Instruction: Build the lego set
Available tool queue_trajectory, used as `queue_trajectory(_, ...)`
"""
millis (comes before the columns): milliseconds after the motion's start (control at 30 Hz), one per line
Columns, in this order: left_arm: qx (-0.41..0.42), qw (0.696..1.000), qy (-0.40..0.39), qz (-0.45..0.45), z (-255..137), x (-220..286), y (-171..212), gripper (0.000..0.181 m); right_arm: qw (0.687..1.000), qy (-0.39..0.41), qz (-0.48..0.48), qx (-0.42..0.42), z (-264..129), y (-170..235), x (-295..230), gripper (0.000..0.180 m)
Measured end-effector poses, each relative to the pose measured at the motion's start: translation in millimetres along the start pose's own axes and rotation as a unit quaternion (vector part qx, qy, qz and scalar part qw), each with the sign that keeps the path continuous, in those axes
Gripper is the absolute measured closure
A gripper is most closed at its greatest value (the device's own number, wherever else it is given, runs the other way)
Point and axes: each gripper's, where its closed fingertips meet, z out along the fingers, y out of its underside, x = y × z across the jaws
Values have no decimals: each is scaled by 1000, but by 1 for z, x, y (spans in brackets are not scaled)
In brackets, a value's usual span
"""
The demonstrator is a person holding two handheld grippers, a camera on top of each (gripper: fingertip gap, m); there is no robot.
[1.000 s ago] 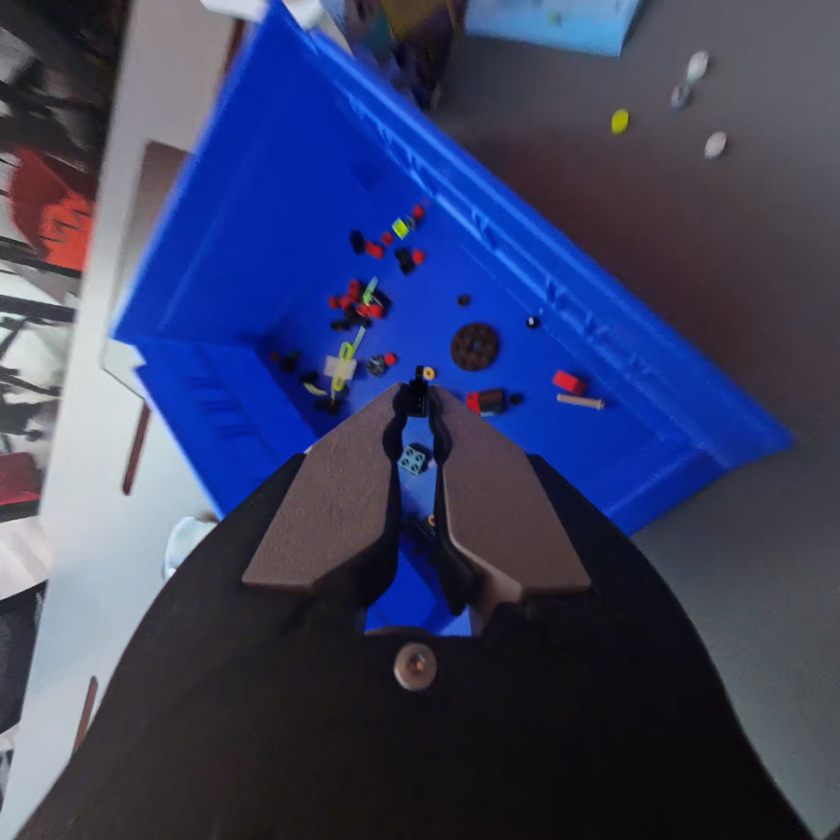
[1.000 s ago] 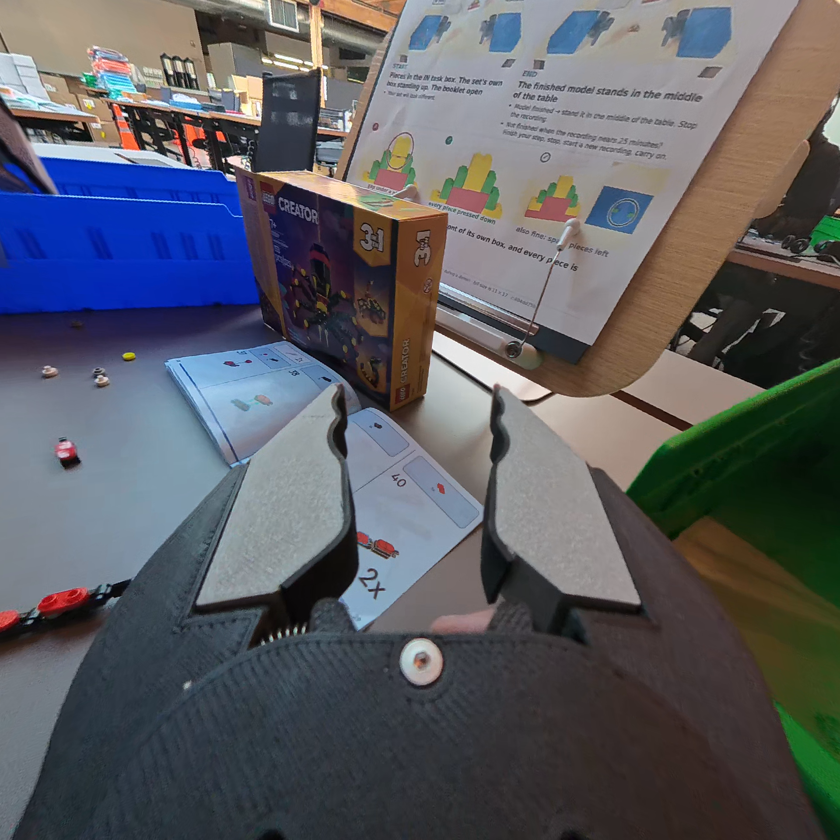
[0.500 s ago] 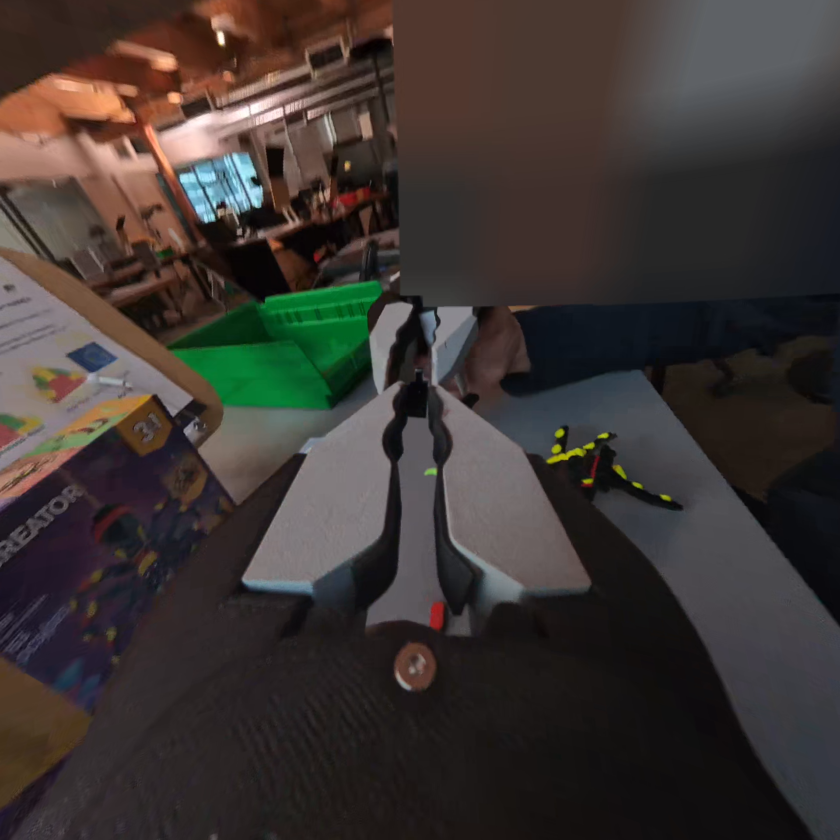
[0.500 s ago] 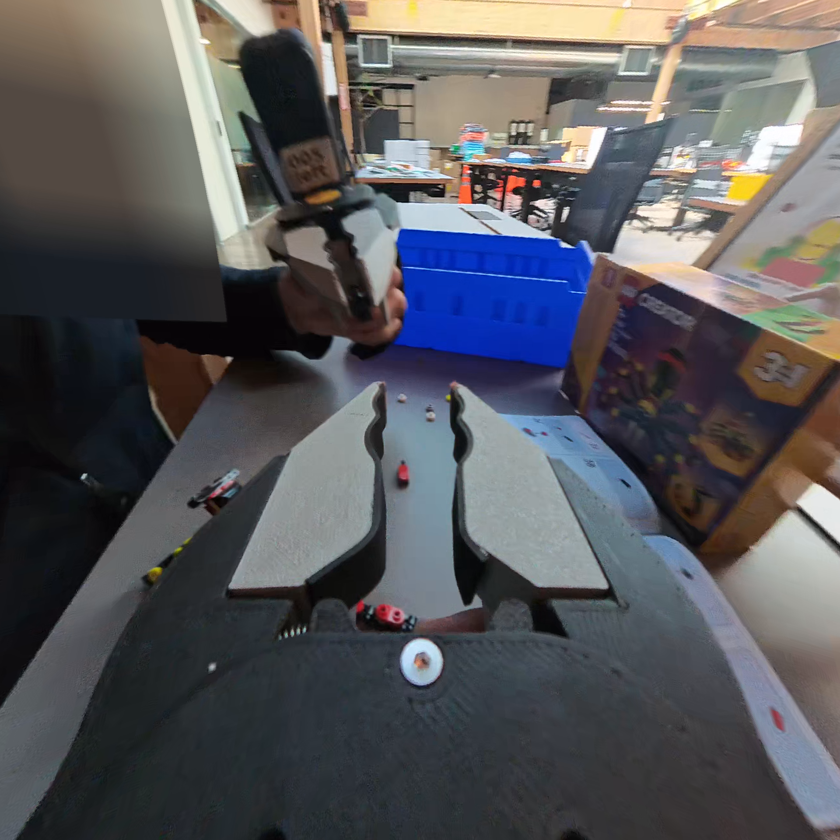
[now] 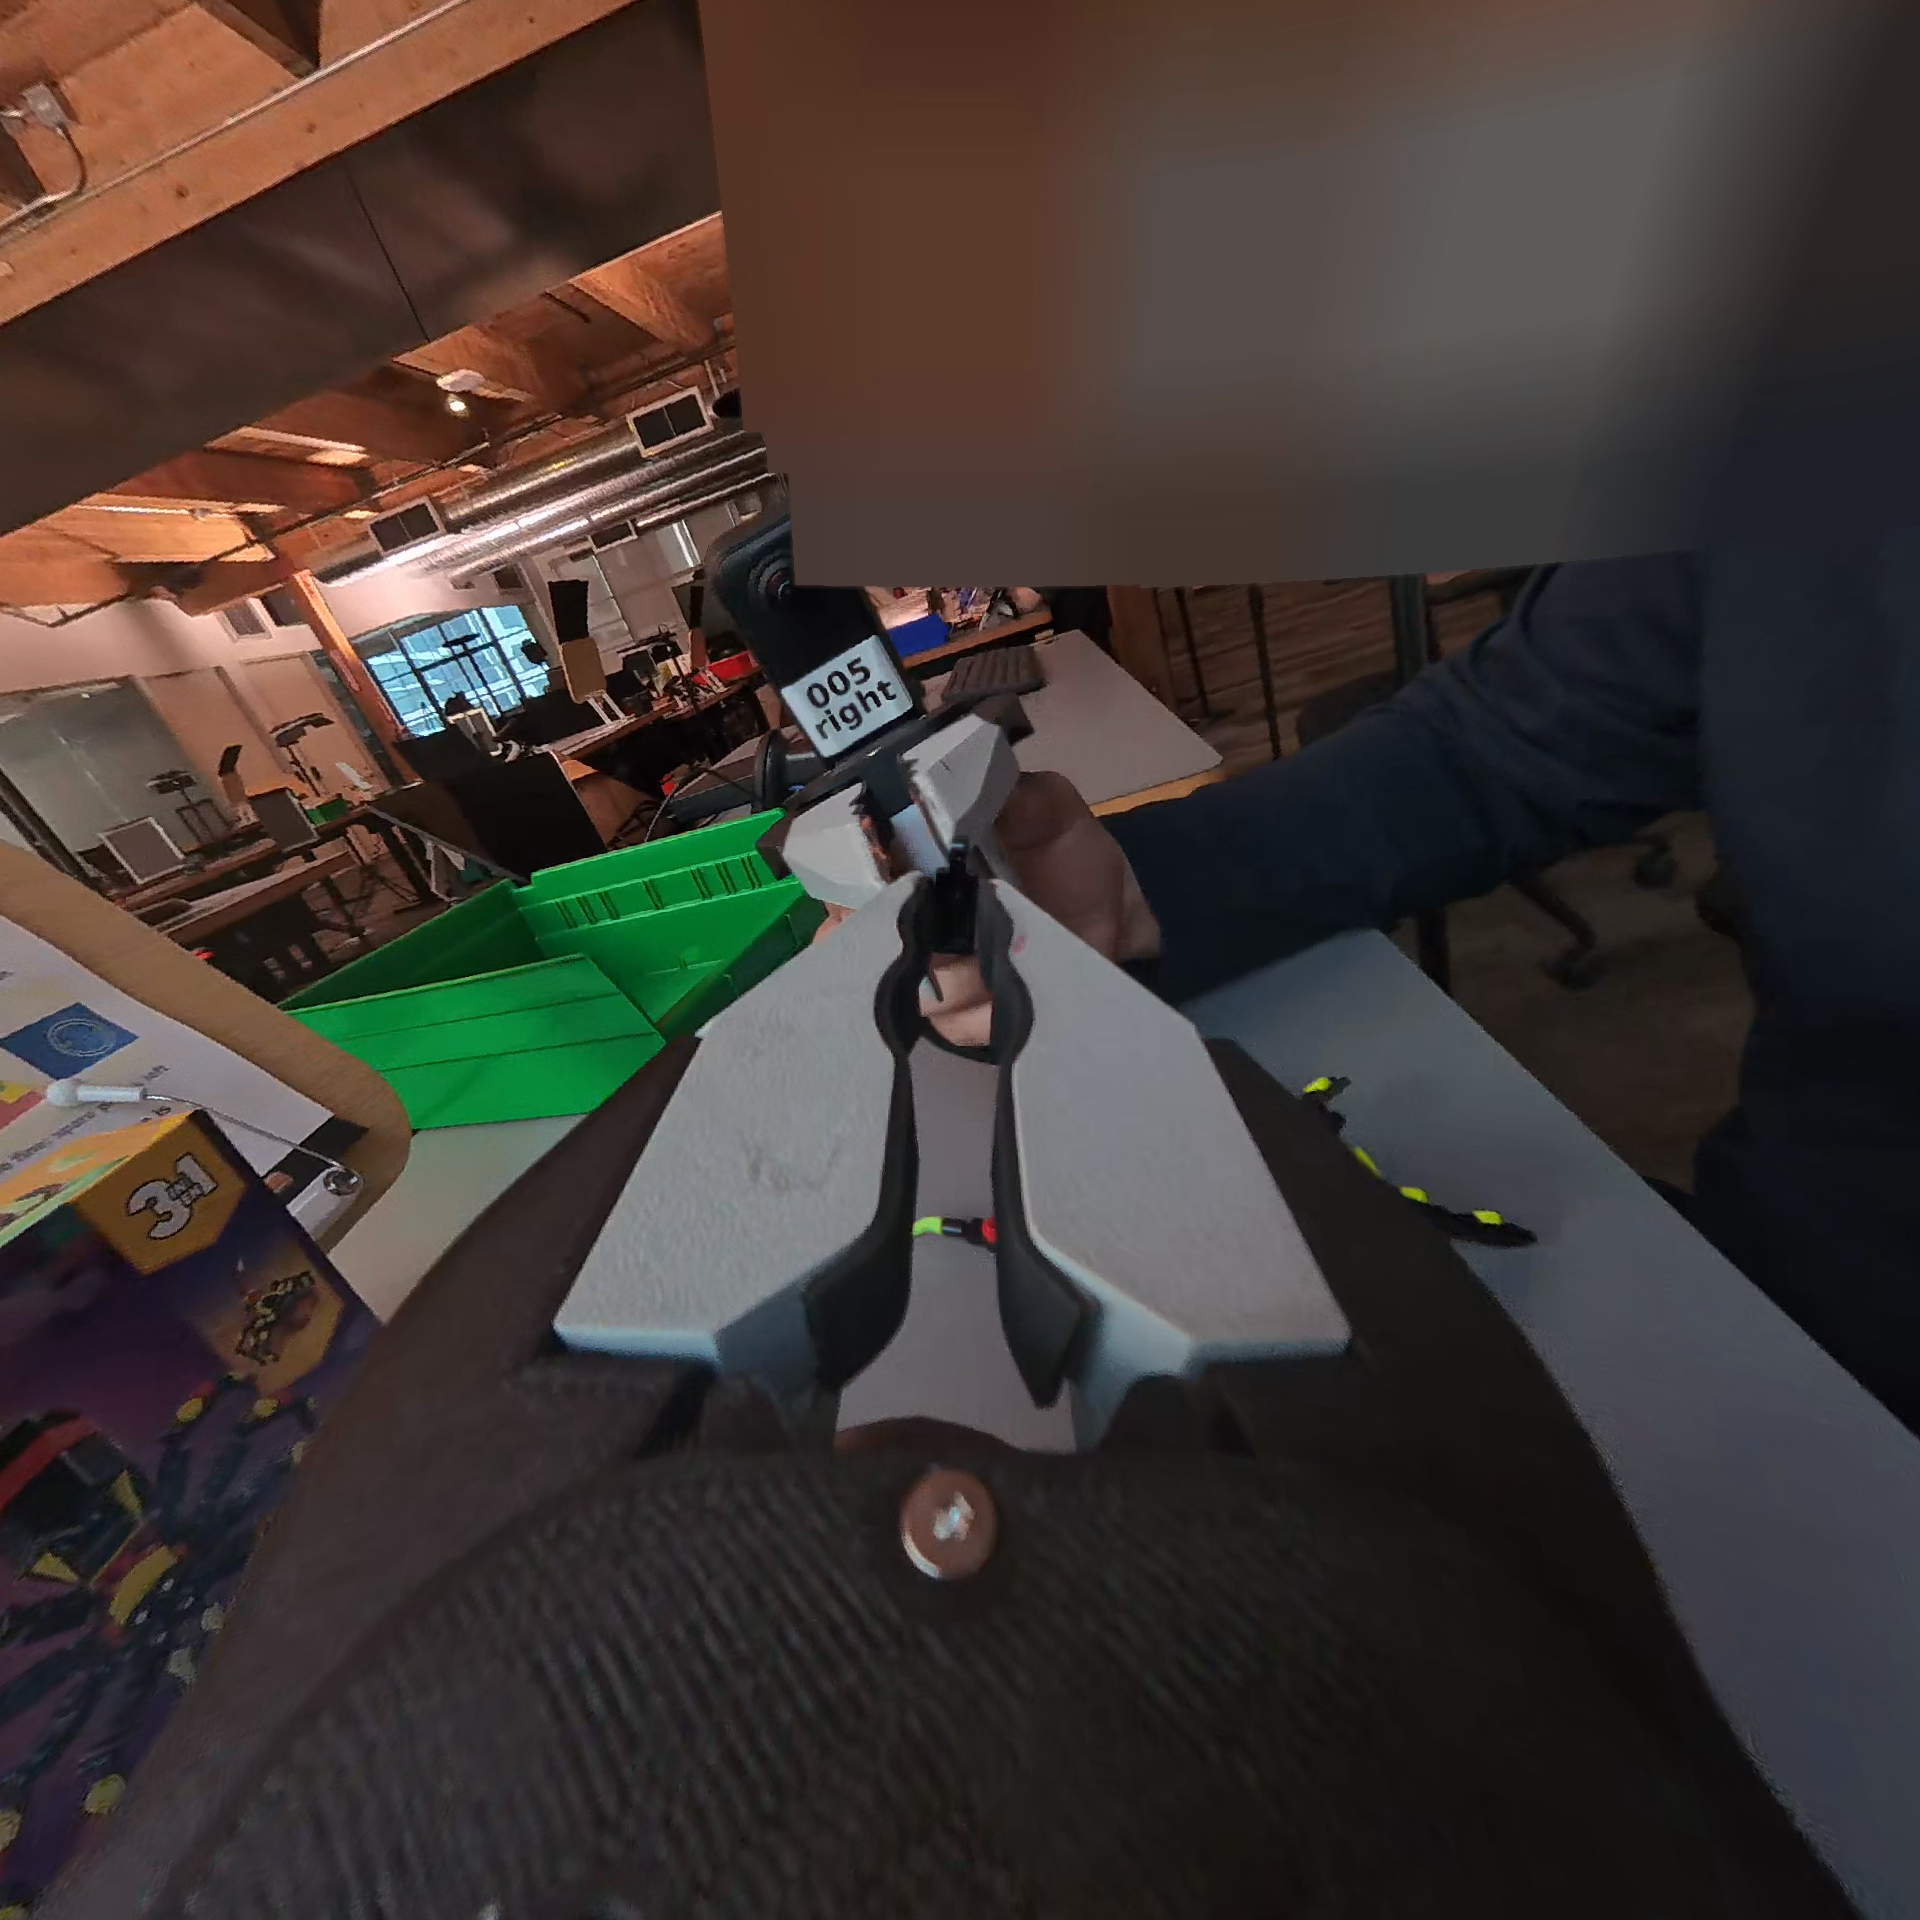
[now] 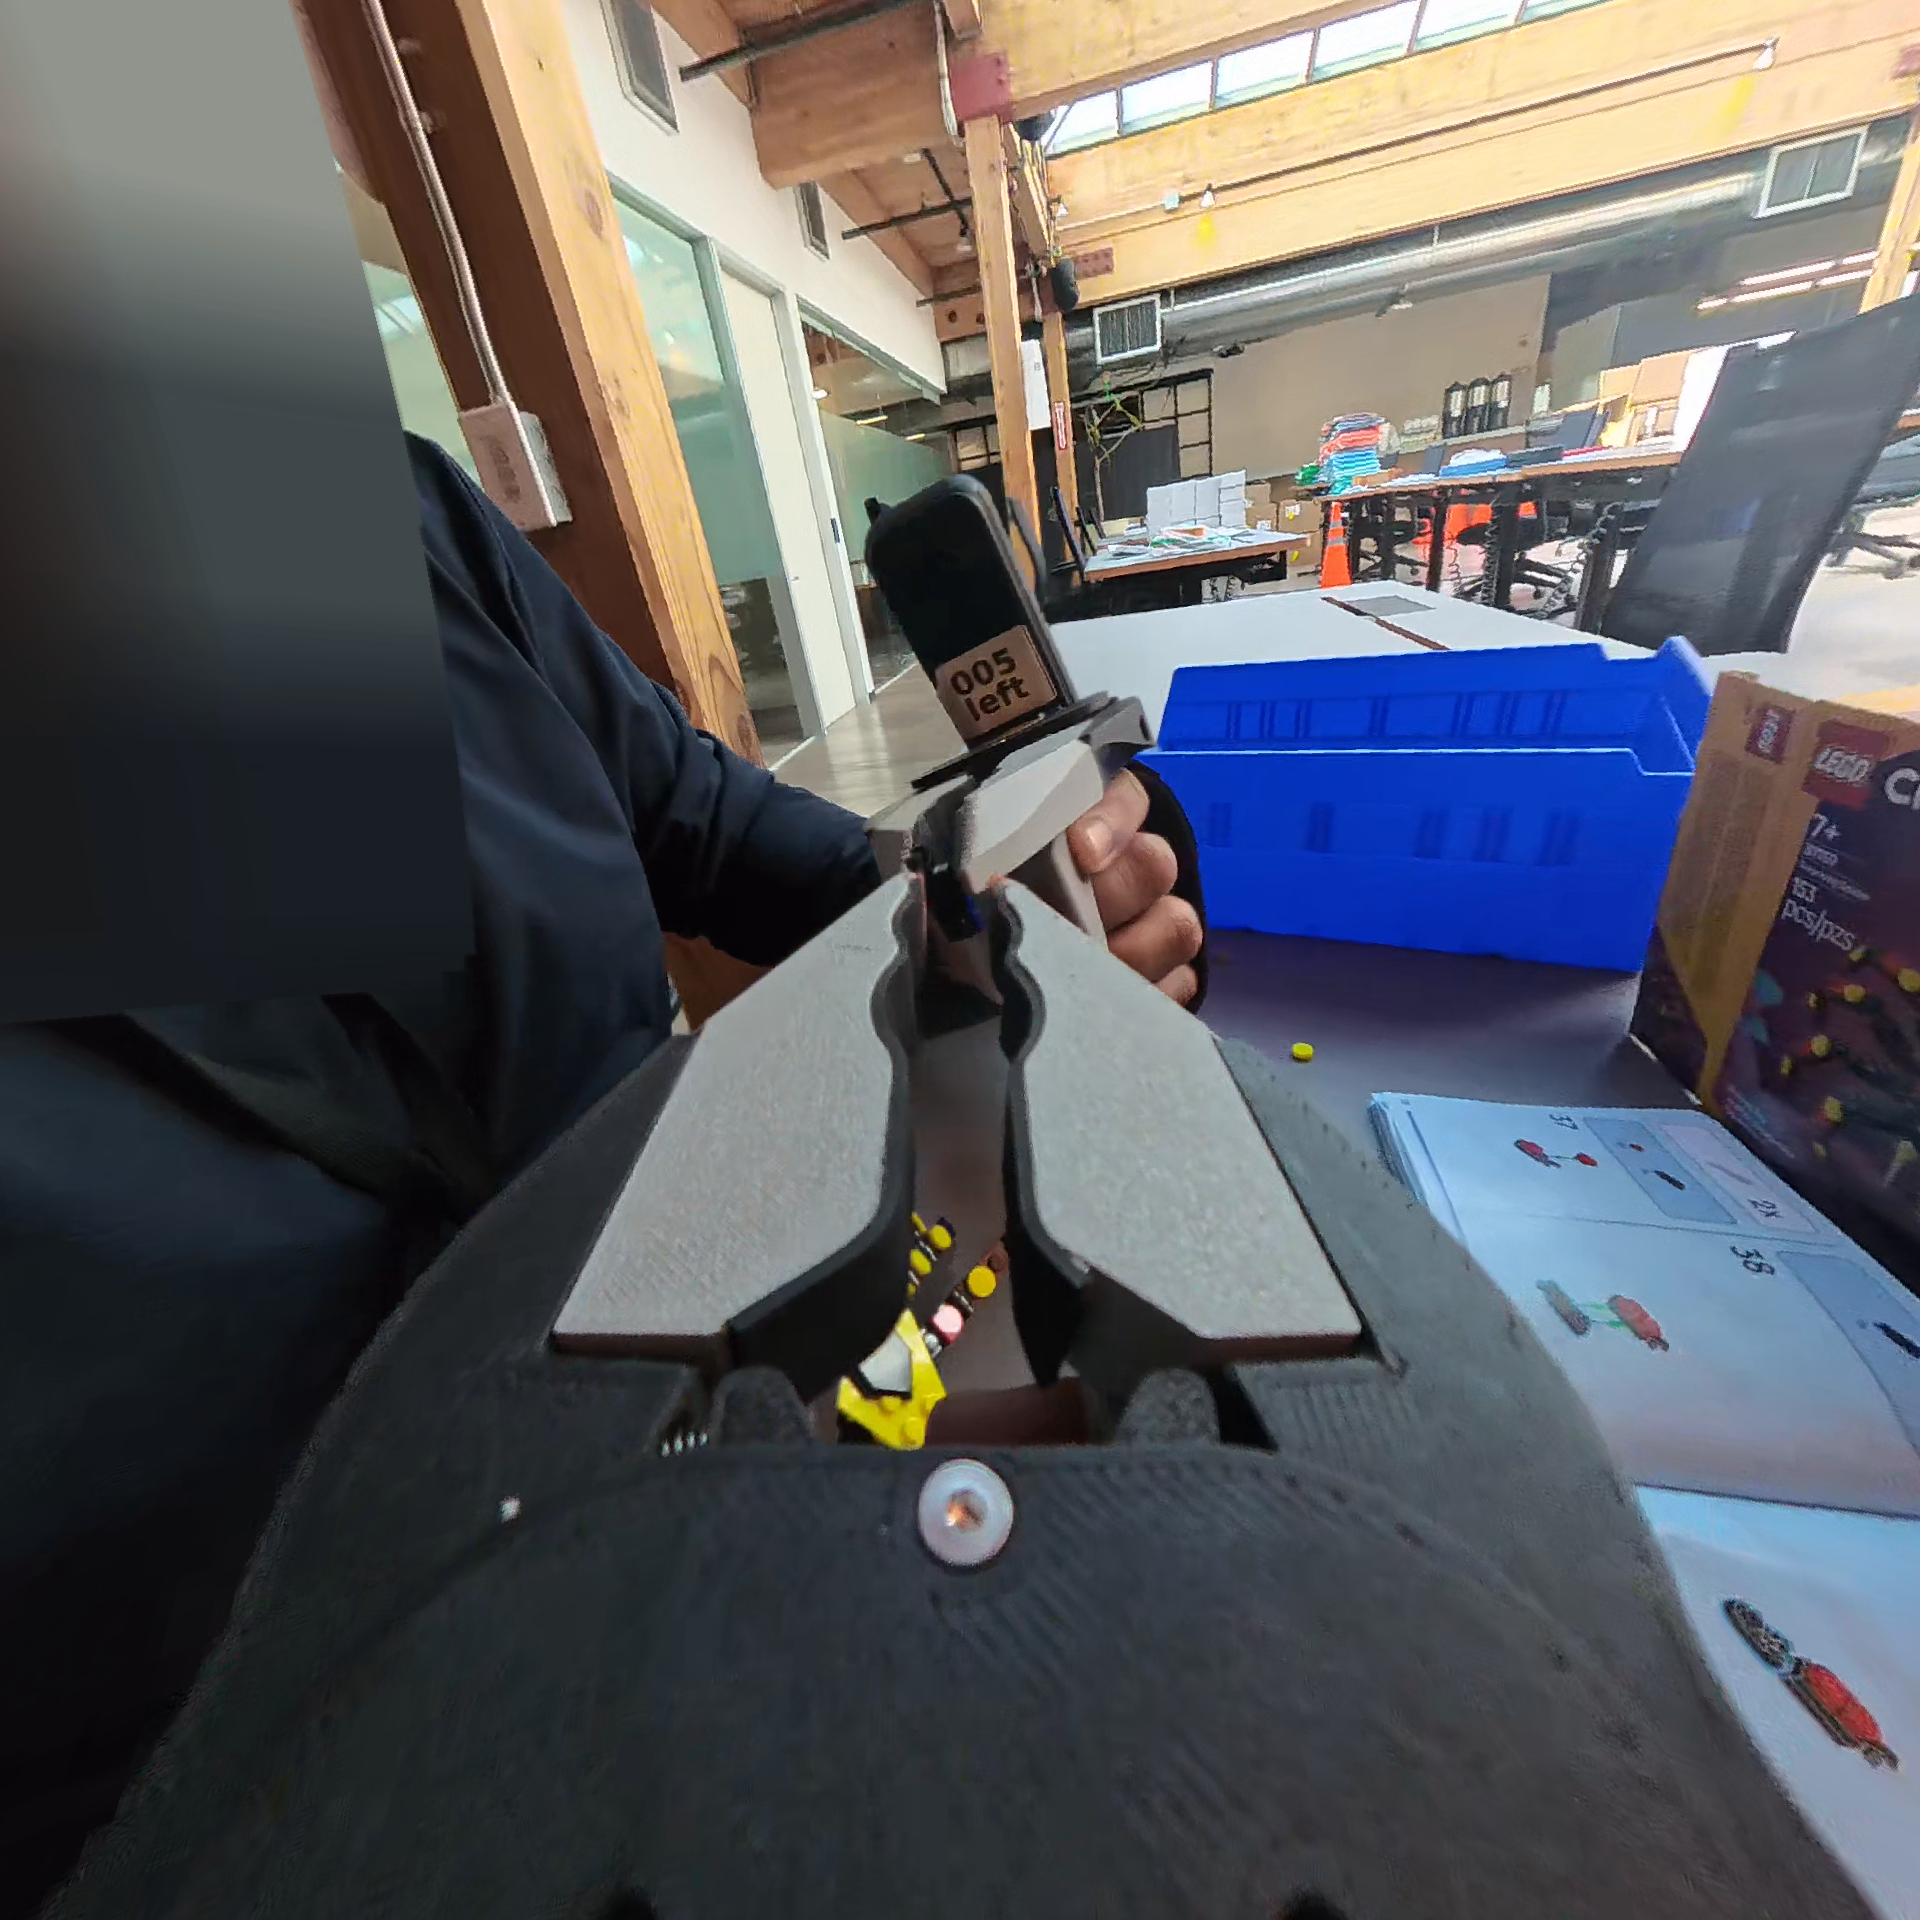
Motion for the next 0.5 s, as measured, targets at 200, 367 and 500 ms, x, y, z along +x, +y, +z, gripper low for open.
queue_trajectory(200,15,1000,-4,-5,1,1,-3,175,999,-20,5,-25,7,13,-4,169)
queue_trajectory(367,33,999,1,-13,0,2,-7,175,999,-43,30,-5,10,10,-7,167)
queue_trajectory(500,52,998,16,-34,-1,4,-11,175,993,-89,78,20,10,6,-13,165)
